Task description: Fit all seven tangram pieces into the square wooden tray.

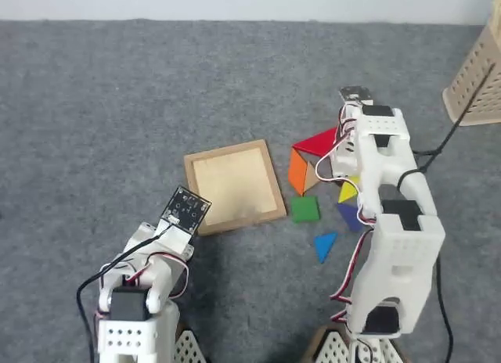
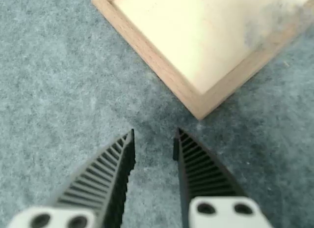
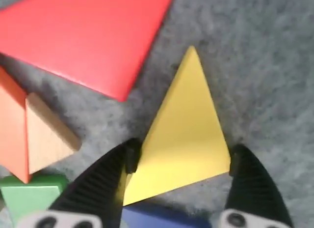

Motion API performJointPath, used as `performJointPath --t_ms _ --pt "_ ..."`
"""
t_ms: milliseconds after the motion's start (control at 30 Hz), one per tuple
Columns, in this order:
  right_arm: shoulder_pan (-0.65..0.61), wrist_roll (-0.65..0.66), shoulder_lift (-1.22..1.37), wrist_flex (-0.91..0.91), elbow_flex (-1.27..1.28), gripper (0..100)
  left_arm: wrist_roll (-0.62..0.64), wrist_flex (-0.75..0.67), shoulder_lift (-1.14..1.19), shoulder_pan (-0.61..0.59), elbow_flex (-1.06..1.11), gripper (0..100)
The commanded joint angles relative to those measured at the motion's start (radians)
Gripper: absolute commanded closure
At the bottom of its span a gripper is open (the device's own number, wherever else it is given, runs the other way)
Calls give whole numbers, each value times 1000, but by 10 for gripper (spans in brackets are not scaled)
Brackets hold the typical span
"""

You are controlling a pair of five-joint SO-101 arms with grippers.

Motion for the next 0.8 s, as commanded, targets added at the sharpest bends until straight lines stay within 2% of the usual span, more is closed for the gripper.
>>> performJointPath --t_ms 0,200,533,767 --pt "-13 -14 7 10 -9 792 8 0 -21 -3 -13 878" --pt "-21 -17 -101 5 20 794 8 0 -21 -3 -13 878" --pt "-79 -8 -386 -157 304 794 8 0 -21 -3 -13 878" --pt "-77 -8 -426 -151 319 831 8 0 -21 -3 -13 878"
